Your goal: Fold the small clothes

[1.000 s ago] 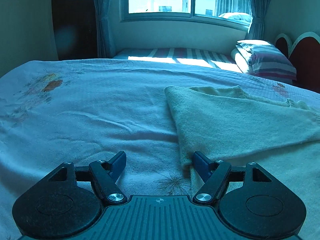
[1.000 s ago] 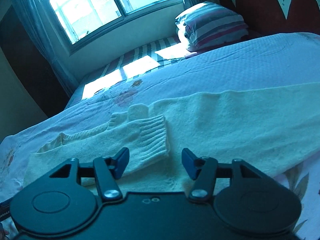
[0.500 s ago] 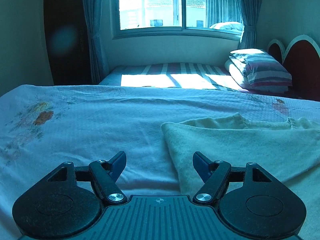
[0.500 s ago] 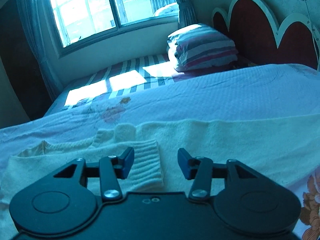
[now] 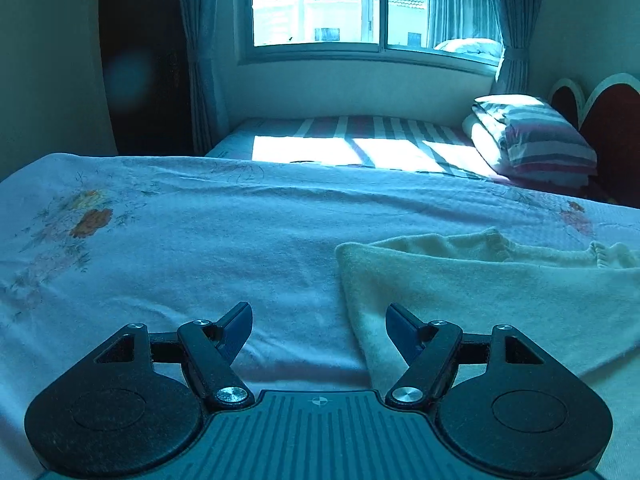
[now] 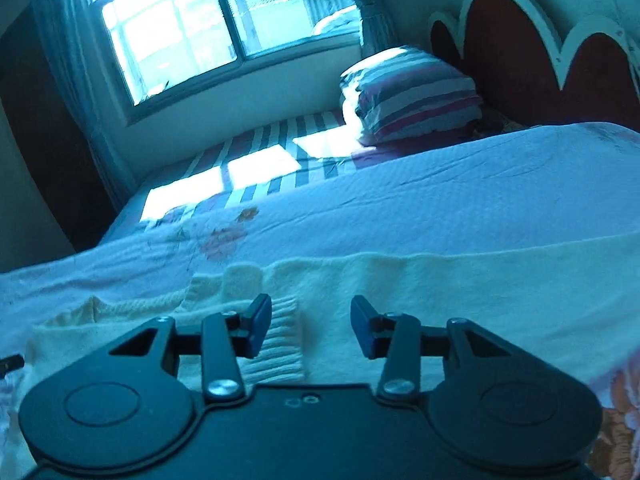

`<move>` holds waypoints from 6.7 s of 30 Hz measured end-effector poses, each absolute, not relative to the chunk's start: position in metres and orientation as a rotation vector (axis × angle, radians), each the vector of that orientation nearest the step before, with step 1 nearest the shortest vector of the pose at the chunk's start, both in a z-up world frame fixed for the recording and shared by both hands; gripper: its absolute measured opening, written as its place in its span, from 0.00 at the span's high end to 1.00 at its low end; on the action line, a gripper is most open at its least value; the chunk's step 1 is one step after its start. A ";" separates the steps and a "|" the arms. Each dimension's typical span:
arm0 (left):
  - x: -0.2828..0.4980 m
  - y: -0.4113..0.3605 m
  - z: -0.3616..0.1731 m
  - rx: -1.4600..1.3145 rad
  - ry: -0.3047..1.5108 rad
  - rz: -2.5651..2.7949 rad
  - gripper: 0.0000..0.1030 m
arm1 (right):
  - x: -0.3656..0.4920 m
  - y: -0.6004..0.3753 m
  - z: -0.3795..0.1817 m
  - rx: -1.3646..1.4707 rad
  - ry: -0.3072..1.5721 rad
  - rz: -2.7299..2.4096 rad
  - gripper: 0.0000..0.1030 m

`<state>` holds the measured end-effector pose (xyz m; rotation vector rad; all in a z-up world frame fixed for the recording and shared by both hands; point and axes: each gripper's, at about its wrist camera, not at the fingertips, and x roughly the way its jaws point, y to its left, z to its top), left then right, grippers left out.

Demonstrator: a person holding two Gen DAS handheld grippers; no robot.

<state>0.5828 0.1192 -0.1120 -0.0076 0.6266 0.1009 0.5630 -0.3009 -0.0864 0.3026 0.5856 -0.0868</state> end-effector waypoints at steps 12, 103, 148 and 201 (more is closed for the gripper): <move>0.511 0.133 -0.111 -0.013 0.638 0.189 0.19 | 0.423 -0.559 -0.124 0.846 0.380 -0.526 0.56; 0.579 0.126 -0.121 -0.372 0.695 0.062 0.93 | 0.536 -0.327 -0.116 0.542 0.780 -0.031 0.81; 0.589 0.066 -0.103 0.020 0.680 -0.030 0.24 | 0.559 -0.280 -0.105 0.010 0.725 0.150 0.79; 0.230 0.190 -0.188 -0.736 0.937 -0.517 0.94 | 0.189 -0.315 -0.158 0.949 0.858 0.218 0.77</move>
